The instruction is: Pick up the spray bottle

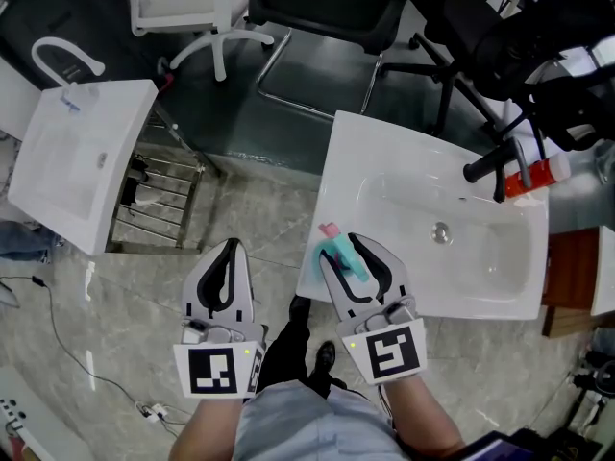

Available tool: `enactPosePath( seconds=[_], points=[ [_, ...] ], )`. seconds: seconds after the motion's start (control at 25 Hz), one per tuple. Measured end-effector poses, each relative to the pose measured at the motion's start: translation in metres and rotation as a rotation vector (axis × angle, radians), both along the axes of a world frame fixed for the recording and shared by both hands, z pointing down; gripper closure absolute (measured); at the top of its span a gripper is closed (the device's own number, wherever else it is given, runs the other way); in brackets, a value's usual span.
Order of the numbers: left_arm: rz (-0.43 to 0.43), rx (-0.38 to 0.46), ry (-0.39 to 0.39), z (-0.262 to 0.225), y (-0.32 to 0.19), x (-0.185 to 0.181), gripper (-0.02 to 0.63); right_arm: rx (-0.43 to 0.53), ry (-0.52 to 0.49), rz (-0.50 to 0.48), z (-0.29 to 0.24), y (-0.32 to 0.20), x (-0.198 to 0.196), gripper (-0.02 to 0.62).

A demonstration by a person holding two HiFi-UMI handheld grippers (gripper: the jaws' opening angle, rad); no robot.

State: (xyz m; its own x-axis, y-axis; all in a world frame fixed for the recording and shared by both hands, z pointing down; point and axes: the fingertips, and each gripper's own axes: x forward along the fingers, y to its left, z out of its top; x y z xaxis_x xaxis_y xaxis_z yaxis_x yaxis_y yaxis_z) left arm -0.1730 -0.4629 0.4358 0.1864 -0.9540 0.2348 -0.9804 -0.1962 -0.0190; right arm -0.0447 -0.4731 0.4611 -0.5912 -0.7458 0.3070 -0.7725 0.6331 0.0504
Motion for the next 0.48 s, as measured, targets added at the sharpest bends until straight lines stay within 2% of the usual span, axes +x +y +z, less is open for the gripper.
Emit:
enactPosePath(
  seconds=[0.48],
  points=[
    [-0.015, 0.001, -0.007, -0.0032, 0.0029, 0.0010, 0.588, -0.006, 0.010, -0.029, 0.0010, 0.0004, -0.0003, 0.442]
  ],
)
